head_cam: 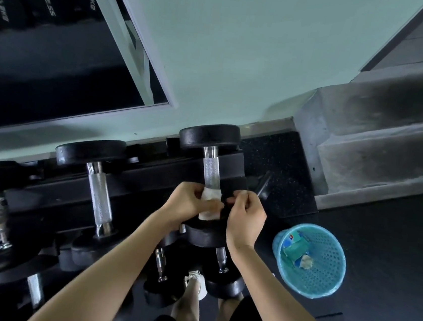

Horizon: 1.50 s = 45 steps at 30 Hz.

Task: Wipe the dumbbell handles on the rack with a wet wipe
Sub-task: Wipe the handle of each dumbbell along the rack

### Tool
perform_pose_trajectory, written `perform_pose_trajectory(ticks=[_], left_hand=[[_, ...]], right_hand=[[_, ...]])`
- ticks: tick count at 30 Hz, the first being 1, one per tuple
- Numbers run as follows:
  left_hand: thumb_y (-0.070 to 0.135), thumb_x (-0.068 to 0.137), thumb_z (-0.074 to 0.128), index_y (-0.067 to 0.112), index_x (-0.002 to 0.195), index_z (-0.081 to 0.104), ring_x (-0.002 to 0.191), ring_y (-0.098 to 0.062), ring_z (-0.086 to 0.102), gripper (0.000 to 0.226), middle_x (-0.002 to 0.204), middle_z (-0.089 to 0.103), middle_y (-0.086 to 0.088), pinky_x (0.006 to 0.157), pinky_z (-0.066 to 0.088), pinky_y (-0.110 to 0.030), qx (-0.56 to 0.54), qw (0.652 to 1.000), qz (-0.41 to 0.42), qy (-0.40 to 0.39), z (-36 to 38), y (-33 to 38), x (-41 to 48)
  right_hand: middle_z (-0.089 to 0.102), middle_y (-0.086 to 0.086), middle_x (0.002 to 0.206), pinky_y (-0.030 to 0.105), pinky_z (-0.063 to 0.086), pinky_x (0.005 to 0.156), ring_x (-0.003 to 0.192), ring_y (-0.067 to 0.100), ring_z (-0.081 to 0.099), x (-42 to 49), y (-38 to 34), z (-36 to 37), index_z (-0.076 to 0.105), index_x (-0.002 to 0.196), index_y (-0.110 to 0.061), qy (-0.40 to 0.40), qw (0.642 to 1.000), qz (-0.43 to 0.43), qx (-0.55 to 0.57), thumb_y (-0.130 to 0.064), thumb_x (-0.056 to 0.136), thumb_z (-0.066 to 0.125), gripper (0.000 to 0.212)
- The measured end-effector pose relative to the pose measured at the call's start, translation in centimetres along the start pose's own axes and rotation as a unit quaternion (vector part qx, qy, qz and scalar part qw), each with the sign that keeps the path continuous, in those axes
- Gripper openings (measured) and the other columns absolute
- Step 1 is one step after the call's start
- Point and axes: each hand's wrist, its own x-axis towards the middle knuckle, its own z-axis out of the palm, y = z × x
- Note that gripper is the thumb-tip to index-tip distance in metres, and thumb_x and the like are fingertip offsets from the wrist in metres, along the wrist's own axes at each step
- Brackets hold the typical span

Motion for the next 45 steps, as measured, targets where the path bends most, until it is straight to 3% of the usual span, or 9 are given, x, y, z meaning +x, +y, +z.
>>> perform_pose_trajectory(ticks=[5, 9, 15, 20, 25, 30, 35, 39, 45], left_hand=[[0.037, 0.062, 0.084, 0.009, 0.074, 0.062, 0.061, -0.011, 0.055, 0.037, 0.065, 0.060, 0.004, 0.046, 0.036, -0.012, 0.170, 0.983, 0.005, 0.068, 1.4, 0.5, -1.1], [0.036, 0.065, 0.081, 0.013, 0.071, 0.056, 0.063, -0.013, 0.054, 0.034, 0.067, 0.058, 0.003, 0.042, 0.029, -0.016, 0.178, 0.974, -0.017, 0.140, 3.0, 1.9, -1.5], [0.034, 0.067, 0.083, 0.019, 0.062, 0.064, 0.048, -0.002, 0.053, 0.025, 0.055, 0.060, 0.007, 0.043, 0.037, -0.012, 0.052, 0.995, -0.006, 0.079, 1.1, 0.4, -1.2], [0.034, 0.068, 0.083, 0.010, 0.075, 0.072, 0.068, -0.019, 0.066, 0.027, 0.071, 0.071, -0.006, 0.067, 0.053, -0.031, -0.124, 0.984, -0.035, 0.126, 0.4, 1.0, -0.2], [0.030, 0.068, 0.084, 0.013, 0.078, 0.070, 0.064, -0.005, 0.060, 0.025, 0.071, 0.066, 0.004, 0.054, 0.045, -0.011, -0.117, 0.982, -0.030, 0.144, 0.0, 3.3, 0.9], [0.030, 0.070, 0.082, 0.007, 0.081, 0.070, 0.068, -0.010, 0.061, 0.028, 0.074, 0.066, 0.000, 0.059, 0.046, -0.018, -0.154, 0.972, -0.030, 0.176, 1.1, 3.5, 0.9], [0.032, 0.070, 0.082, 0.019, 0.069, 0.067, 0.058, -0.006, 0.062, 0.020, 0.063, 0.066, 0.007, 0.052, 0.046, -0.017, -0.017, 0.992, 0.018, 0.125, 1.4, 1.2, -0.7], [0.028, 0.068, 0.084, 0.018, 0.069, 0.069, 0.057, -0.006, 0.061, 0.017, 0.063, 0.066, 0.006, 0.049, 0.044, -0.018, 0.036, 0.994, 0.025, 0.102, 0.8, 0.5, -2.0], [0.021, 0.077, 0.077, 0.022, 0.092, 0.072, 0.081, -0.006, 0.068, 0.017, 0.086, 0.074, 0.004, 0.070, 0.053, -0.019, -0.187, 0.969, 0.027, 0.162, -2.8, 1.5, -5.6]], right_hand=[[0.068, -0.003, 0.072, 0.009, 0.042, 0.055, 0.055, -0.001, 0.055, 0.1, -0.1, -0.2, 0.065, 0.082, -0.015, 0.002, 0.999, 0.018, 0.027, -0.014, 0.095, 0.044, 0.025], [0.068, -0.001, 0.073, 0.015, 0.044, 0.059, 0.065, 0.007, 0.059, 0.1, -0.2, -0.4, 0.065, 0.081, -0.014, 0.020, 0.998, 0.031, 0.057, -0.013, 0.095, 0.043, 0.026], [0.067, 0.003, 0.073, 0.005, 0.039, 0.050, 0.053, -0.002, 0.053, -0.2, -0.3, -0.3, 0.065, 0.082, -0.010, 0.023, 0.994, 0.040, 0.096, -0.012, 0.096, 0.042, 0.027], [0.069, 0.005, 0.074, 0.004, 0.037, 0.050, 0.052, -0.006, 0.052, -0.1, -0.2, -0.5, 0.065, 0.083, -0.008, 0.027, 0.992, 0.049, 0.112, -0.012, 0.096, 0.041, 0.027], [0.070, 0.006, 0.076, 0.000, 0.038, 0.057, 0.061, -0.009, 0.057, -0.2, -0.2, -0.4, 0.066, 0.085, -0.008, 0.019, 0.989, 0.063, 0.133, -0.013, 0.096, 0.042, 0.026], [0.070, 0.004, 0.077, 0.015, 0.038, 0.064, 0.062, -0.010, 0.056, -0.1, -0.2, -0.7, 0.066, 0.086, -0.010, 0.015, 0.987, 0.071, 0.141, -0.015, 0.095, 0.041, 0.027], [0.070, 0.005, 0.075, 0.003, 0.039, 0.056, 0.061, -0.006, 0.057, 0.1, -0.1, -0.5, 0.066, 0.083, -0.009, 0.021, 0.989, 0.053, 0.137, -0.013, 0.094, 0.043, 0.025], [0.069, 0.005, 0.074, 0.011, 0.042, 0.060, 0.067, 0.006, 0.060, -0.1, -0.2, -0.5, 0.065, 0.080, -0.011, 0.001, 0.991, 0.044, 0.127, -0.011, 0.094, 0.044, 0.025], [0.066, -0.010, 0.082, 0.011, 0.045, 0.069, 0.074, -0.002, 0.059, -2.4, -2.0, -1.2, 0.064, 0.091, -0.020, -0.027, 0.993, -0.109, 0.044, -0.011, 0.093, 0.053, 0.015]])
